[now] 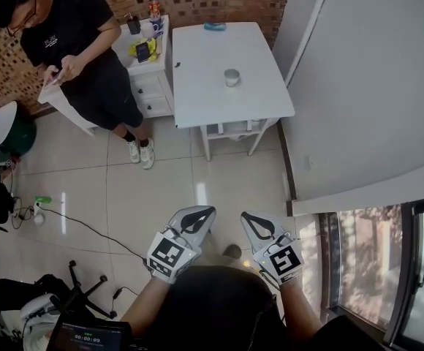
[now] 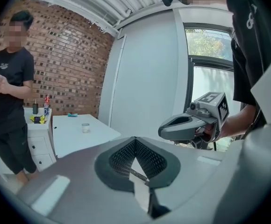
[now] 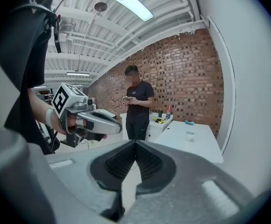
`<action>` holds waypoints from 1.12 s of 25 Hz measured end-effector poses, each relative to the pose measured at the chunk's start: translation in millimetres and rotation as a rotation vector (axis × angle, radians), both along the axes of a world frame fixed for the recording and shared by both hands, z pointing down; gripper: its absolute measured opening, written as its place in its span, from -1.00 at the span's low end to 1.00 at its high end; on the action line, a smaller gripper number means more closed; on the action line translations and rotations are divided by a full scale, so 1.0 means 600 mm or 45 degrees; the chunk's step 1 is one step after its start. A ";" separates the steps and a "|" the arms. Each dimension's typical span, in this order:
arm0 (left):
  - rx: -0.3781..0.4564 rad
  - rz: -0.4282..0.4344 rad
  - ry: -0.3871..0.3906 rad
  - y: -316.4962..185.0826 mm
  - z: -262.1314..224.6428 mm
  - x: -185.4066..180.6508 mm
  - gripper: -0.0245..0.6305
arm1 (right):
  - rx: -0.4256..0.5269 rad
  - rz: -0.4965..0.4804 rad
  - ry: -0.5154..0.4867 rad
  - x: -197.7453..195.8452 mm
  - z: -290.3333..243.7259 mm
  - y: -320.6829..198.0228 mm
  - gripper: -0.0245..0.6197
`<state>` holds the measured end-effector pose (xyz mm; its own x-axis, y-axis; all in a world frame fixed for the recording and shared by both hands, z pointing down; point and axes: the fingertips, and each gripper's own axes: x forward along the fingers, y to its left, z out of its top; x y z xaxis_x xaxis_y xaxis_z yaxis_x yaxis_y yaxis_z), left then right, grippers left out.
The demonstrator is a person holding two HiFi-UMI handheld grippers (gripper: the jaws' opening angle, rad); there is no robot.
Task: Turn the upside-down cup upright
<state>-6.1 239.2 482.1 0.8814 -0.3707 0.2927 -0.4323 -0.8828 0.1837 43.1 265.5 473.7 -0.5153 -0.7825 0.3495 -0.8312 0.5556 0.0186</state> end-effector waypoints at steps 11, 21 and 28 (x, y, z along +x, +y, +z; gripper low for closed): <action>0.010 0.076 0.030 0.110 0.005 0.032 -0.88 | -0.009 0.067 -0.069 0.016 0.004 0.104 -0.95; 0.048 0.100 0.026 0.134 -0.007 0.077 -0.88 | 0.029 0.092 -0.112 0.062 -0.016 0.122 -0.95; 0.061 0.093 0.030 0.145 -0.009 0.049 -0.88 | -0.009 0.105 -0.063 0.036 -0.007 0.132 -0.95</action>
<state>23.4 326.5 476.7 0.9129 -0.3185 0.2552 -0.3627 -0.9198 0.1496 64.7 344.9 469.6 -0.4657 -0.8209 0.3306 -0.8741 0.4849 -0.0273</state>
